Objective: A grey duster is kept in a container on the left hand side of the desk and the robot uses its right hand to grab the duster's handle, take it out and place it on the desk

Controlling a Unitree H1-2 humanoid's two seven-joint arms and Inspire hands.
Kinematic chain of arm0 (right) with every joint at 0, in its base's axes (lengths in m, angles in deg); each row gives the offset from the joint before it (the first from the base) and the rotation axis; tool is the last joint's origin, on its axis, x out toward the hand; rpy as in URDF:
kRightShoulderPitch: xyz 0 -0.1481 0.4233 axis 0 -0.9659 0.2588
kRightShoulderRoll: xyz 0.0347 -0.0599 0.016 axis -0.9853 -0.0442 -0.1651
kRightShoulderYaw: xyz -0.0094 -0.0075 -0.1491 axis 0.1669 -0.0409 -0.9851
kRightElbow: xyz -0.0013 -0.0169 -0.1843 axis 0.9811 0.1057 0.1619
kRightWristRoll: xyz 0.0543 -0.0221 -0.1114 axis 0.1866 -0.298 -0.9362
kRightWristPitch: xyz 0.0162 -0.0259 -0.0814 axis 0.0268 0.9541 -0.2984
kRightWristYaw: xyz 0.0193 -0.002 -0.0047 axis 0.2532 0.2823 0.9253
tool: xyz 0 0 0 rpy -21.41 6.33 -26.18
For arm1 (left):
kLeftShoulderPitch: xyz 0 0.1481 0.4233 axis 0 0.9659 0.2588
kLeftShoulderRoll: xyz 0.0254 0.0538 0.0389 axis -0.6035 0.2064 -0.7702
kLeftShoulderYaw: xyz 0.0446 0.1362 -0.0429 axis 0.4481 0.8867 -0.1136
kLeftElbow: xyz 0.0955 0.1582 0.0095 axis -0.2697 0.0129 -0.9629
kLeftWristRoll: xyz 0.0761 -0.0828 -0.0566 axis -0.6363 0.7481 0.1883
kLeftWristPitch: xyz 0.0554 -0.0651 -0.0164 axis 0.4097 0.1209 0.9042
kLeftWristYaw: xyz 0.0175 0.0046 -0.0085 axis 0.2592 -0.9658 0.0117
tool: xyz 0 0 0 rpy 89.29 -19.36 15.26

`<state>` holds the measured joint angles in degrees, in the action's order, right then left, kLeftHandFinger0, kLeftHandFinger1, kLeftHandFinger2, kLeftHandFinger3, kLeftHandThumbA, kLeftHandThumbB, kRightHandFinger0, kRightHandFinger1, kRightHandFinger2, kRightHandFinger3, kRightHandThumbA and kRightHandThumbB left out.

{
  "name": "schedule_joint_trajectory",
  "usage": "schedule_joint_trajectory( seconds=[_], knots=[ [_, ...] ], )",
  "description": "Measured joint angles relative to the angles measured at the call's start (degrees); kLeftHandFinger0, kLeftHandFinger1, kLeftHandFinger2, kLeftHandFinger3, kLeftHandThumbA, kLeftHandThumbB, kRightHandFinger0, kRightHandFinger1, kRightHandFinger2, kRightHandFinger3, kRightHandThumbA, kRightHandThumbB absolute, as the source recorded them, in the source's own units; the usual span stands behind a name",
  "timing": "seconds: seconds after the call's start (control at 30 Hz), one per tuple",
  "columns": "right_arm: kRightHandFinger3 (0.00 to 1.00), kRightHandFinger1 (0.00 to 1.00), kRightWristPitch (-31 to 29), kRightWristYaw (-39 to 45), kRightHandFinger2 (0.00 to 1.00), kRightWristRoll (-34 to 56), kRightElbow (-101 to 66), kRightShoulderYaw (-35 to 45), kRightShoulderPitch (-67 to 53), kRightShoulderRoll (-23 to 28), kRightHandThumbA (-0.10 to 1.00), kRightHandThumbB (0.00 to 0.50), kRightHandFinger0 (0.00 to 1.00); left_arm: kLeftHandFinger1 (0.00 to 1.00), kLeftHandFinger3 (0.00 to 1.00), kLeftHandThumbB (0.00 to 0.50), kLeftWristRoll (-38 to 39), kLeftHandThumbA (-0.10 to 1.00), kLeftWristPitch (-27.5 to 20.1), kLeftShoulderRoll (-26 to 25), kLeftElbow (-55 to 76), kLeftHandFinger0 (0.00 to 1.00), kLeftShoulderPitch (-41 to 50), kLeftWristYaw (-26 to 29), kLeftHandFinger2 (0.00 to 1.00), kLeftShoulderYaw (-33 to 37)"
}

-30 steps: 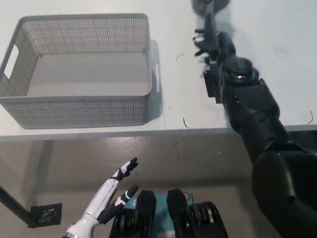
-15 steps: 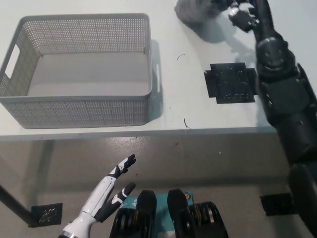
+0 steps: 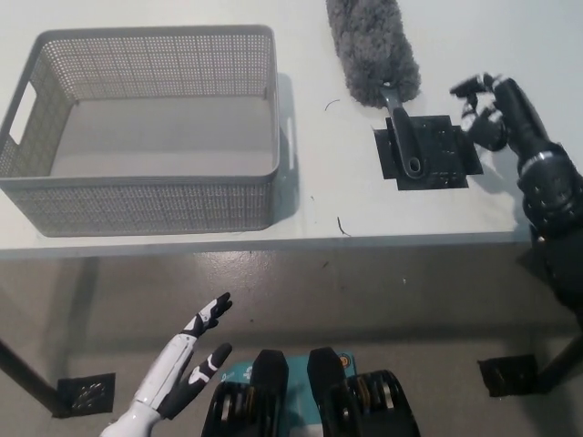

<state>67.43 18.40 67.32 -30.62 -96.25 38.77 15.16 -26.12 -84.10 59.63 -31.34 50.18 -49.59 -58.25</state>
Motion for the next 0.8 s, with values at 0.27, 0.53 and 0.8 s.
schedule_joint_trajectory(
  seconds=[0.27,0.53,0.8],
  knots=[
    [0.72,0.52,-0.13,1.07,0.72,-0.24,-5.53,1.15,-4.75,4.61,0.48,0.196,0.43,1.0,1.0,0.154,0.2,0.98,0.26,0.02,0.28,1.0,0.42,0.0,1.0,-0.37],
    [1.0,1.0,1.0,3.29,1.0,3.02,-22.14,4.21,-13.07,5.08,1.0,0.318,1.0,1.0,1.0,0.159,0.16,1.0,0.4,0.06,-0.14,1.0,0.72,0.0,1.0,-0.35],
    [1.0,1.0,1.57,3.56,1.0,6.81,-37.45,5.41,-23.37,4.4,1.0,0.498,1.0,1.0,1.0,0.156,0.15,0.99,0.41,0.1,-1.07,1.0,0.75,0.0,1.0,-0.32]
  ],
)
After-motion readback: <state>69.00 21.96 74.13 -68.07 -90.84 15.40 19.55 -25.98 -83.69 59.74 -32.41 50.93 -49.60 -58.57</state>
